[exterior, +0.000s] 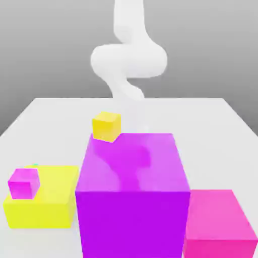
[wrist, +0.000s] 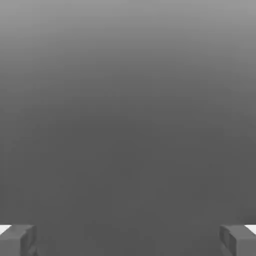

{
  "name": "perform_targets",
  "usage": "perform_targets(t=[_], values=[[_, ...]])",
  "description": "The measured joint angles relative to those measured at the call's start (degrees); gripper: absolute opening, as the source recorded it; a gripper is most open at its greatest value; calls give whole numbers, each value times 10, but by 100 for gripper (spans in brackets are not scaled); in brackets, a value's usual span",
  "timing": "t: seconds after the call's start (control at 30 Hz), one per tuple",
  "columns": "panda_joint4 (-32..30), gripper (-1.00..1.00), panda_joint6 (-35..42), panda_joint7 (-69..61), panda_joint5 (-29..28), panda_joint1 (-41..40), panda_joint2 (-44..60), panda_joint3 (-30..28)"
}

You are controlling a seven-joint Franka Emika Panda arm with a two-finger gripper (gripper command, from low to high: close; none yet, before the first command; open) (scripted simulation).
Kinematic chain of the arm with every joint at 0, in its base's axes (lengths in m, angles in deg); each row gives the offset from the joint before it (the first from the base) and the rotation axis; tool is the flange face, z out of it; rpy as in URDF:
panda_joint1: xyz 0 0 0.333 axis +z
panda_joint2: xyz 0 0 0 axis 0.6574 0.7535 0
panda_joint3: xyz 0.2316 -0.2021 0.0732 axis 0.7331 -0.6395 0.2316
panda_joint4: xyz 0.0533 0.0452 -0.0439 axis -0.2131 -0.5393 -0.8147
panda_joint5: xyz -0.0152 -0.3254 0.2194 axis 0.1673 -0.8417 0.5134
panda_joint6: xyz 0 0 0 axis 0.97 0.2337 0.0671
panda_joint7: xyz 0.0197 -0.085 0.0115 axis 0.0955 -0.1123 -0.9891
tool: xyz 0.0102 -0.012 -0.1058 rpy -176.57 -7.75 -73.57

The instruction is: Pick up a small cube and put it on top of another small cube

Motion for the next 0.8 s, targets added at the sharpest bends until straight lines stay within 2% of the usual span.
perform_targets(t=[0.47,0.63,0.8], values=[[37,0,-65,150,-65,-123,295,-30],[49,0,-90,180,-56,-165,398,-55],[61,0,-116,194,-23,-202,501,-69]])
